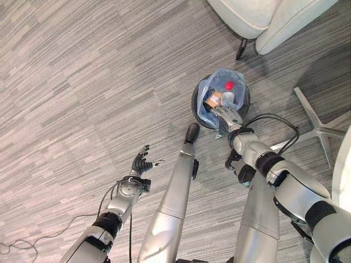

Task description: Gather garbage on tea table into small bin, then transfer packed bag to large trash can.

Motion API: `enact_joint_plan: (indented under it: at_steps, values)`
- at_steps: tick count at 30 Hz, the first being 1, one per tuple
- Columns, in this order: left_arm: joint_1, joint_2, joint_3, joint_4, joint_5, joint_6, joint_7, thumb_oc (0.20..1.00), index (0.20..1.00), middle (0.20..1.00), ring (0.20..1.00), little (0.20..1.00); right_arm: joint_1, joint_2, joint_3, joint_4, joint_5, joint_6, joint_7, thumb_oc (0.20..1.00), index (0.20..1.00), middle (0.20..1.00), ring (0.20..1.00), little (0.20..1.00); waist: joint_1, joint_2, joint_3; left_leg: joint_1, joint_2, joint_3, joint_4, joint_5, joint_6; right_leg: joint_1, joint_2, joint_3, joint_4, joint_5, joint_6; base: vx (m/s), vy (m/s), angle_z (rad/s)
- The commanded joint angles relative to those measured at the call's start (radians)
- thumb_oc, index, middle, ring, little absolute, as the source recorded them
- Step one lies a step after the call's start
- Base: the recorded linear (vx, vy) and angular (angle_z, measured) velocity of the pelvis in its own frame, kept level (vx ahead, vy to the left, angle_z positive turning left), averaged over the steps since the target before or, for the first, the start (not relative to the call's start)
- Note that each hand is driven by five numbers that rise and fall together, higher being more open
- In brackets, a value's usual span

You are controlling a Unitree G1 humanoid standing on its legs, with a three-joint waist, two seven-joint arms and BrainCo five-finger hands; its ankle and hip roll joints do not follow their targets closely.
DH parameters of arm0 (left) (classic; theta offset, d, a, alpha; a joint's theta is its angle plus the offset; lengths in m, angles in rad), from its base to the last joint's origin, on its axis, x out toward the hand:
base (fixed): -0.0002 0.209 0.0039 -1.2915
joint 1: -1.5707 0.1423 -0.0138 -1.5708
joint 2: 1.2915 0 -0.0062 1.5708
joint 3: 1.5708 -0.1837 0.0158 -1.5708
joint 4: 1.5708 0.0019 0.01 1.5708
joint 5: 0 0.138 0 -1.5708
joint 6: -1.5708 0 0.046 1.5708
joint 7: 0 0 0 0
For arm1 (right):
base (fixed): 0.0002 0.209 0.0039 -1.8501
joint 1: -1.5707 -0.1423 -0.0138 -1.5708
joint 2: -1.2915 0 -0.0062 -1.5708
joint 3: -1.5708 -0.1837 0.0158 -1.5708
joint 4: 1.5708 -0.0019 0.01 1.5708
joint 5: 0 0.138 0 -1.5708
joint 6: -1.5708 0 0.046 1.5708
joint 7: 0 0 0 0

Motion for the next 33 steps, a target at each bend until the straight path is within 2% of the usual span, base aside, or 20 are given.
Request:
enact_joint_plan:
  at_steps: [1,2,3,4,9,16,22,28,29,30,33]
  values:
    - [0.005,0.019,-0.016,-0.012,0.005,-0.026,0.014,1.0,1.0,1.0,1.0,1.0,-0.012,-0.027,-0.003,-0.006,0.054,0.009,0.015,1.0,1.0,1.0,1.0,1.0,0.0,0.052,0.028,0.004,-0.023,0.074,0.014,-0.08,0.039,0.021,0.034,0.052,-0.1,-0.034,0.058,-0.01,-0.026,0.06]
    - [0.002,0.018,-0.019,-0.011,0.005,-0.025,0.013,1.0,1.0,1.0,1.0,1.0,-0.01,-0.02,-0.006,0.002,0.062,0.01,0.019,1.0,1.0,1.0,1.0,1.0,0.002,0.052,0.027,0.0,-0.024,0.074,0.015,-0.078,0.038,0.017,0.034,0.052,-0.097,-0.034,0.057,-0.01,-0.033,0.07]
    - [-0.003,0.016,-0.023,-0.007,0.007,-0.024,0.012,1.0,1.0,1.0,1.0,1.0,-0.002,-0.007,-0.017,0.005,0.085,0.009,0.022,0.639,0.639,0.639,0.639,0.639,0.001,0.054,0.028,-0.004,-0.025,0.074,0.018,-0.075,0.037,0.012,0.034,0.052,-0.093,-0.034,0.055,-0.02,-0.047,0.06]
    - [-0.012,0.01,-0.024,0.002,0.008,-0.02,0.012,1.0,1.0,1.0,1.0,1.0,0.02,0.009,-0.061,-0.02,0.151,-0.004,0.017,0.2,0.2,0.2,0.2,0.2,-0.005,0.053,0.023,-0.012,-0.025,0.078,0.028,-0.073,0.036,0.002,0.037,0.055,-0.081,-0.031,0.053,-0.02,-0.04,0.08]
    - [-0.022,0.002,-0.017,0.008,0.011,-0.014,0.011,1.0,1.0,1.0,1.0,1.0,0.041,0.004,-0.119,-0.082,0.223,-0.022,-0.004,0.2,0.2,0.2,0.2,0.2,-0.013,0.048,0.016,-0.003,-0.016,0.087,0.016,-0.071,0.037,0.009,0.043,0.054,-0.091,-0.021,0.057,-0.02,0.0,0.02]
    - [-0.027,-0.017,0.005,0.024,0.028,0.0,0.002,1.0,1.0,1.0,1.0,1.0,0.079,-0.017,-0.191,-0.233,0.265,-0.043,-0.019,0.2,0.2,0.2,0.2,0.2,-0.023,0.035,-0.004,0.102,0.005,0.091,-0.071,-0.062,0.043,0.106,0.06,0.036,-0.178,0.008,0.076,-0.06,0.005,-0.08]
    - [0.017,-0.024,0.055,0.032,0.043,0.015,-0.011,1.0,1.0,1.0,1.0,1.0,0.202,-0.027,-0.281,-0.439,0.326,-0.075,-0.002,0.2,0.2,0.2,0.2,0.2,-0.039,0.013,-0.019,0.31,0.019,0.083,-0.199,-0.049,0.043,0.309,0.068,0.009,-0.308,0.047,0.097,-0.04,-0.007,-0.01]
    - [0.107,-0.023,0.12,0.014,0.046,0.027,-0.029,1.0,1.0,1.0,1.0,1.0,0.393,-0.026,-0.381,-0.7,0.442,-0.133,0.062,0.2,0.2,0.2,0.2,0.2,-0.072,-0.024,-0.031,0.58,0.036,0.084,-0.343,-0.041,0.045,0.58,0.084,-0.015,-0.486,0.098,0.112,0.03,0.01,-0.06]
    - [0.108,-0.023,0.119,0.014,0.046,0.027,-0.029,1.0,1.0,1.0,1.0,1.0,0.395,-0.026,-0.381,-0.703,0.442,-0.132,0.063,0.2,0.2,0.2,0.2,0.2,-0.072,-0.023,-0.027,0.587,0.037,0.083,-0.347,-0.039,0.045,0.587,0.085,-0.016,-0.49,0.099,0.112,0.0,0.039,-0.15]
    - [0.142,-0.025,0.141,0.007,0.043,0.028,-0.032,1.0,1.0,1.0,1.0,1.0,0.458,-0.028,-0.404,-0.799,0.475,-0.151,0.092,0.2,0.2,0.2,0.2,0.2,-0.083,-0.036,-0.04,0.665,0.041,0.089,-0.406,-0.004,0.047,0.672,0.088,-0.029,-0.57,0.149,0.114,0.01,0.034,-0.24]
    - [0.201,-0.024,0.169,-0.022,0.049,0.03,-0.047,1.0,1.0,1.0,1.0,1.0,0.552,-0.029,-0.445,-0.908,0.517,-0.173,0.139,0.2,0.2,0.2,0.2,0.2,-0.102,-0.055,-0.061,0.789,0.053,0.098,-0.472,-0.003,0.05,0.796,0.098,-0.033,-0.653,0.171,0.124,0.09,0.012,-0.19]
